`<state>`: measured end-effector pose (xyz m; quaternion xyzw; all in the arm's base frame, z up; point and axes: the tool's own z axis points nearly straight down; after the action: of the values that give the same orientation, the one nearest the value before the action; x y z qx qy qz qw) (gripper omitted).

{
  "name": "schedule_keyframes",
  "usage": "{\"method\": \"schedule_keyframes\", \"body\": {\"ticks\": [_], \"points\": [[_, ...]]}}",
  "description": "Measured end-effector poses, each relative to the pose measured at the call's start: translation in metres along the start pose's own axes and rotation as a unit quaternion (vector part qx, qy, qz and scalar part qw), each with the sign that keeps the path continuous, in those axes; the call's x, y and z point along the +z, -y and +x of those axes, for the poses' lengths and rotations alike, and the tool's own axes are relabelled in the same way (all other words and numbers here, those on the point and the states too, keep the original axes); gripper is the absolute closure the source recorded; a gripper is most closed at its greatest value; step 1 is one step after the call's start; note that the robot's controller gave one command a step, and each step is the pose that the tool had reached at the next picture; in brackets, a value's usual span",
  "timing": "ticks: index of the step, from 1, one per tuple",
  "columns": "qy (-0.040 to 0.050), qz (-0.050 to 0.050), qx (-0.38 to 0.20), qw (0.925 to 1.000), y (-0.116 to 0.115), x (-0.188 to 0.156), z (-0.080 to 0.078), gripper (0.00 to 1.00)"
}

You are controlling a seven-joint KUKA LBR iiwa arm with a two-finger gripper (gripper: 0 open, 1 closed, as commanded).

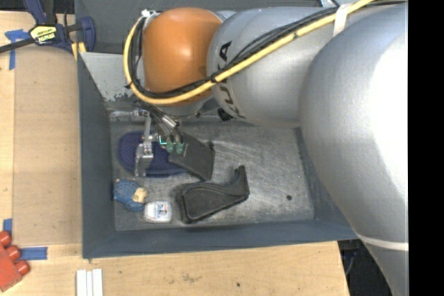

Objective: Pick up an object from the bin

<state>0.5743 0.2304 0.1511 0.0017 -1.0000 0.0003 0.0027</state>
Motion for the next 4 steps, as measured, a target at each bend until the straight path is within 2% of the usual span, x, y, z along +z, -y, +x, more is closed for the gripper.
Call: {"method": "schedule_keyframes", "body": {"ticks": [1,4], "points": [[0.01,-0.004,0.001,0.9999,0.0271,0.0786,0.004,0.0],[0.008,-0.002,0.003,1.0,0.0262,0.0737,-0.0027,0.0]]}}
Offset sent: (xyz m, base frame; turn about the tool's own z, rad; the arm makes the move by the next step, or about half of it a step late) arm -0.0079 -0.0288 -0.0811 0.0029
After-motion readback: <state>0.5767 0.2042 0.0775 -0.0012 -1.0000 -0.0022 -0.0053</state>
